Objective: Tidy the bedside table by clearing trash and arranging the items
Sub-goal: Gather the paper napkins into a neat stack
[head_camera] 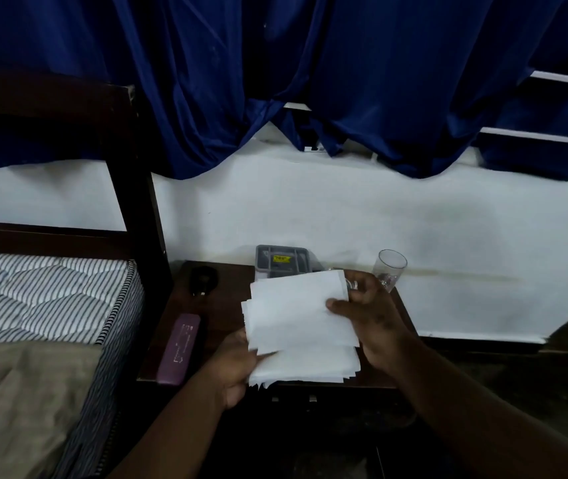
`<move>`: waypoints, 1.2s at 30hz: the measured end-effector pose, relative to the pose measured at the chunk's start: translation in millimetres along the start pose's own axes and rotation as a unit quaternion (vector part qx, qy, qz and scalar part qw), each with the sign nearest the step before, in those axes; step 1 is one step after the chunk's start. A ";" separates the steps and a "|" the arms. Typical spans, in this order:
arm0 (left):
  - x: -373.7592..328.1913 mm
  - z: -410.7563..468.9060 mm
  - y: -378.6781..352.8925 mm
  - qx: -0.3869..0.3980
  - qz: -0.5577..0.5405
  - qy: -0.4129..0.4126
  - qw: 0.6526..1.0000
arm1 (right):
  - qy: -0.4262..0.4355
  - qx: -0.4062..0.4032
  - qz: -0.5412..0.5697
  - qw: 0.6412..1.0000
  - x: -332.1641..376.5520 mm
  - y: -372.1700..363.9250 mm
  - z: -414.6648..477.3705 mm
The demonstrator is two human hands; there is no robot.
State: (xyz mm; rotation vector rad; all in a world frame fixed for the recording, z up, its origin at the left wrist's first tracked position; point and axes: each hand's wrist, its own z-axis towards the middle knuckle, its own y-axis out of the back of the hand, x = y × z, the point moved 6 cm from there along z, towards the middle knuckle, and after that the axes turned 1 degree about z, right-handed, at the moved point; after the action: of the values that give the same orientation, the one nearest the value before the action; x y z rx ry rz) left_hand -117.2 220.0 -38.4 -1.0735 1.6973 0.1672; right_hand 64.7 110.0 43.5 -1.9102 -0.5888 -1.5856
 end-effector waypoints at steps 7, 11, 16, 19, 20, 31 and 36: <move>-3.1 1.8 1.2 0.027 -0.026 -0.006 0.999 | 0.018 0.003 -0.131 0.991 -10.7 -2.8 1.6; -2.6 2.7 -2.6 0.034 -0.040 0.002 0.999 | 0.062 0.018 -0.169 0.983 -9.3 -2.7 4.3; -5.3 0.4 -5.4 0.042 -0.051 0.004 0.998 | 0.055 -0.036 -0.192 0.979 -12.5 10.5 7.7; -5.1 -0.7 -6.5 0.046 -0.047 0.006 0.998 | -0.123 0.041 -0.076 0.989 -38.2 12.2 0.4; -4.4 -0.9 -7.1 0.049 -0.049 0.009 0.998 | -0.165 0.064 -0.076 0.981 -45.3 13.3 -4.8; 9.0 8.7 -6.2 0.028 -0.029 0.069 0.997 | -0.173 0.089 -0.034 0.980 -67.0 19.6 -14.1; 11.2 13.6 -10.4 0.048 -0.056 0.098 0.992 | -0.162 0.086 -0.064 0.981 -69.5 22.8 -12.1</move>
State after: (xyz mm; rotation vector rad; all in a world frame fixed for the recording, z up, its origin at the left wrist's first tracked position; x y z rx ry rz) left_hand -100.6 215.5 -49.4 -1.1401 1.7948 -0.0936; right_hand 57.4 87.1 -26.6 -2.0437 -0.9707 -1.2573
